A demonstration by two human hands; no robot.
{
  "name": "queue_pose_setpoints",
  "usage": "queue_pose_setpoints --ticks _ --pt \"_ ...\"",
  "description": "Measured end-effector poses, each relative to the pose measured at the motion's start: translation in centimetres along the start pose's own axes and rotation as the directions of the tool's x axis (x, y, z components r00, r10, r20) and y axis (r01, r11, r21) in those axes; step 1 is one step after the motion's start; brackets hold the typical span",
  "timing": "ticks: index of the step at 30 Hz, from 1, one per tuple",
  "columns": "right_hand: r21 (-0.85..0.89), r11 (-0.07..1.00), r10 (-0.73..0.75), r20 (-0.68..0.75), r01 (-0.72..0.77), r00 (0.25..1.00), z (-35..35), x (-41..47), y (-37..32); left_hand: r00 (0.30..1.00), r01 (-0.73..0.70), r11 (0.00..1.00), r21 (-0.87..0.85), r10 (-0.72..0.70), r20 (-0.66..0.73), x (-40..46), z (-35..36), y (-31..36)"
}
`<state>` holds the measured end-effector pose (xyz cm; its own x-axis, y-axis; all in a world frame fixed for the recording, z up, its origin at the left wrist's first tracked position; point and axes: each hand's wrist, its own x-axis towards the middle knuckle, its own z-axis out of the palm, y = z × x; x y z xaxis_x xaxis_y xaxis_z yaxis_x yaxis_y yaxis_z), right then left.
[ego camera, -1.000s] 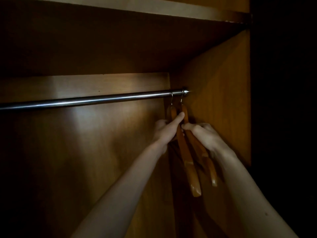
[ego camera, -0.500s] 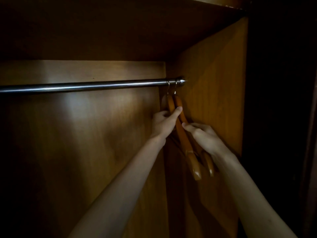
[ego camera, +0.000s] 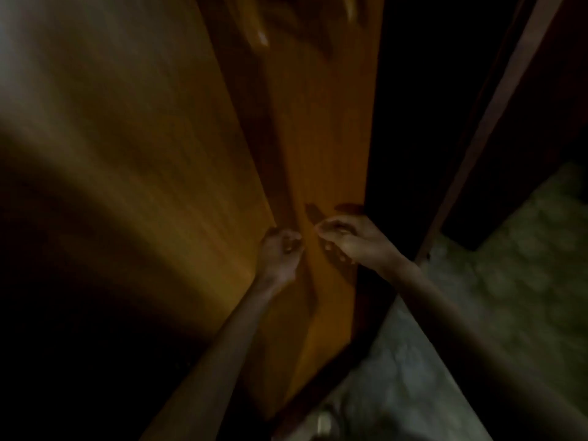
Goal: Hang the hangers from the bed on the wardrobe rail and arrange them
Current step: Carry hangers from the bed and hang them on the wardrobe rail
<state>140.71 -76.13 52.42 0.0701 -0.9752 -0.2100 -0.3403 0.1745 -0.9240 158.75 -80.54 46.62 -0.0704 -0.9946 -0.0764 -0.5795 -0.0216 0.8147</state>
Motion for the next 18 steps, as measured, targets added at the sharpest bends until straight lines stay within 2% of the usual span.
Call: queue_pose_setpoints --ticks 2,5,7,10,12,14,16,18 --pt "-0.065 0.983 0.174 0.073 -0.169 0.982 1.6 -0.6 6.1 0.980 0.058 0.993 0.107 -0.077 0.184 -1.8 4.6 -3.9" --pt "-0.116 0.942 0.326 0.095 -0.315 0.940 3.7 -2.6 14.6 0.888 0.135 0.971 0.195 -0.206 0.411 -4.5 10.9 -8.3" --pt "-0.096 0.903 0.426 0.076 -0.419 0.902 4.4 -4.7 19.6 0.804 0.134 0.956 0.262 -0.259 0.535 -6.0 14.7 -10.7" --pt "-0.045 0.801 0.598 0.006 -0.597 0.802 5.2 -8.9 26.3 0.643 0.059 0.911 0.408 -0.347 0.682 -8.5 19.8 -13.4" --pt "-0.010 0.713 0.698 -0.080 -0.701 0.711 5.6 -13.0 29.9 0.491 -0.028 0.862 0.506 -0.429 0.758 -10.5 22.6 -15.1" --pt "0.105 0.582 0.810 -0.165 -0.806 0.563 6.4 -17.9 33.5 0.345 -0.159 0.812 0.562 -0.487 0.802 -12.5 24.9 -16.4" --pt "0.274 0.445 0.892 -0.225 -0.853 0.393 7.7 -23.3 37.0 0.254 -0.299 0.776 0.556 -0.497 0.830 -14.6 27.5 -16.3" --pt "0.372 0.349 0.934 -0.213 -0.860 0.287 8.9 -27.4 39.1 0.221 -0.405 0.752 0.519 -0.471 0.854 -16.0 29.4 -15.3"
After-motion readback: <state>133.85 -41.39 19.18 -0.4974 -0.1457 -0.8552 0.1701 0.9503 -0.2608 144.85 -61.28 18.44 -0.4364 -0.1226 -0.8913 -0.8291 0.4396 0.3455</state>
